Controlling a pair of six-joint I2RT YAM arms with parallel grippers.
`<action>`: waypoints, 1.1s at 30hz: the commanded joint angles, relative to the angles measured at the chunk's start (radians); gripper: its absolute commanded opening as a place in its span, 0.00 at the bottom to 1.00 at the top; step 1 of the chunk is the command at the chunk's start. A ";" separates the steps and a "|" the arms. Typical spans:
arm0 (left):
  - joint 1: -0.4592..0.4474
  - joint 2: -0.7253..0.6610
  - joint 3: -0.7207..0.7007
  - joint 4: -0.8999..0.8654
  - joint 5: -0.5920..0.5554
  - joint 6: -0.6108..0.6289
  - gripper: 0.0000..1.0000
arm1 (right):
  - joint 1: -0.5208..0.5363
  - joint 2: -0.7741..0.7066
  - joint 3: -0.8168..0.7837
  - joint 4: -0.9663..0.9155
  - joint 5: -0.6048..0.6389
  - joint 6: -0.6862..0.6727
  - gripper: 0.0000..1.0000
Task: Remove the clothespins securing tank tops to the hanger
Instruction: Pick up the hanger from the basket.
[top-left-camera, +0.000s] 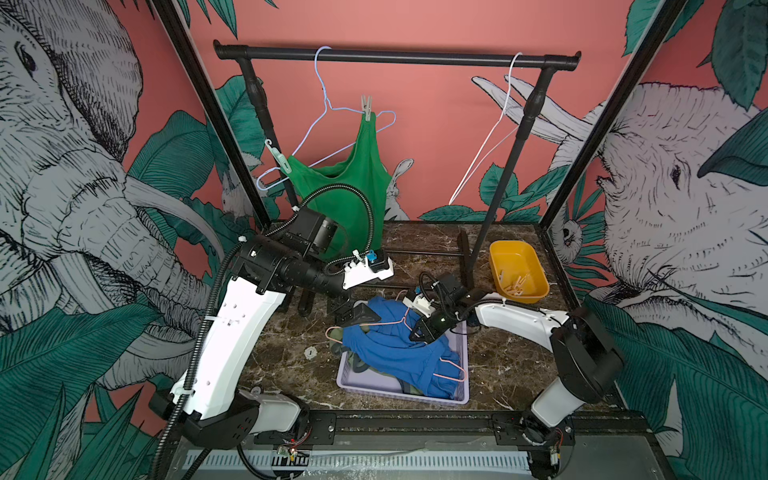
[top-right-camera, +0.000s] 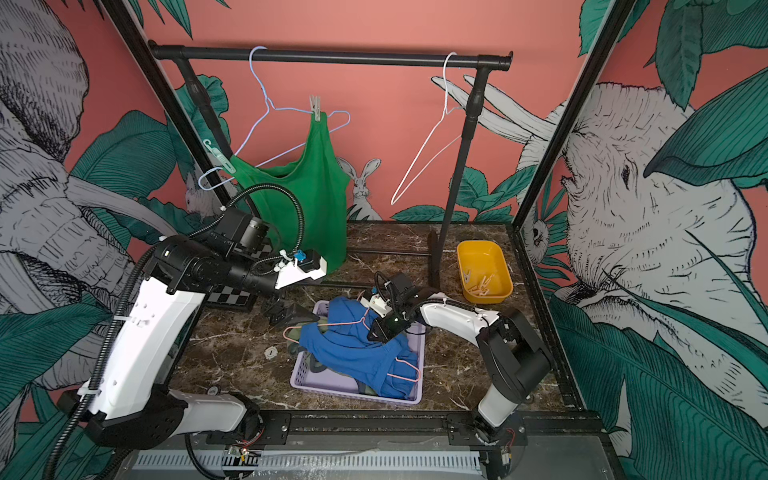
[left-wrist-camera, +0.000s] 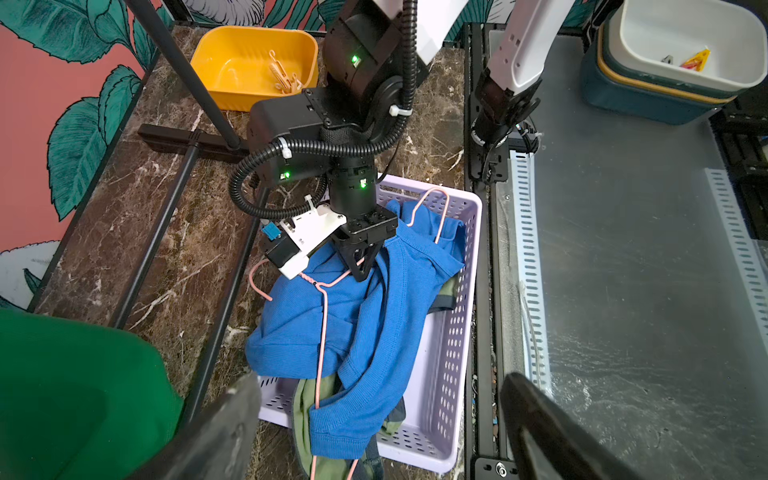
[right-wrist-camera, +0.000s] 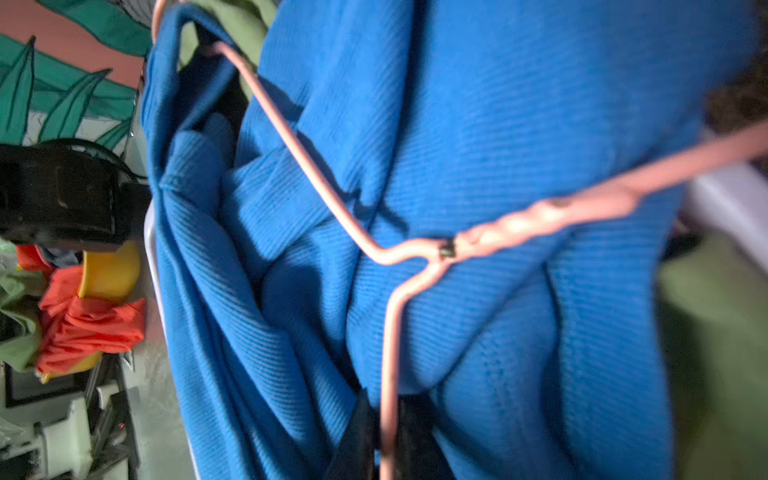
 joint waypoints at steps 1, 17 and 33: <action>-0.005 -0.039 -0.010 0.043 -0.013 -0.021 0.92 | 0.006 -0.030 0.022 -0.027 0.014 -0.027 0.03; -0.005 -0.106 -0.131 0.303 -0.434 -0.178 0.90 | 0.015 -0.461 0.085 -0.148 0.219 -0.031 0.00; 0.009 -0.118 -0.241 0.448 -0.540 -0.342 0.89 | 0.118 -0.603 0.145 -0.001 0.498 0.102 0.00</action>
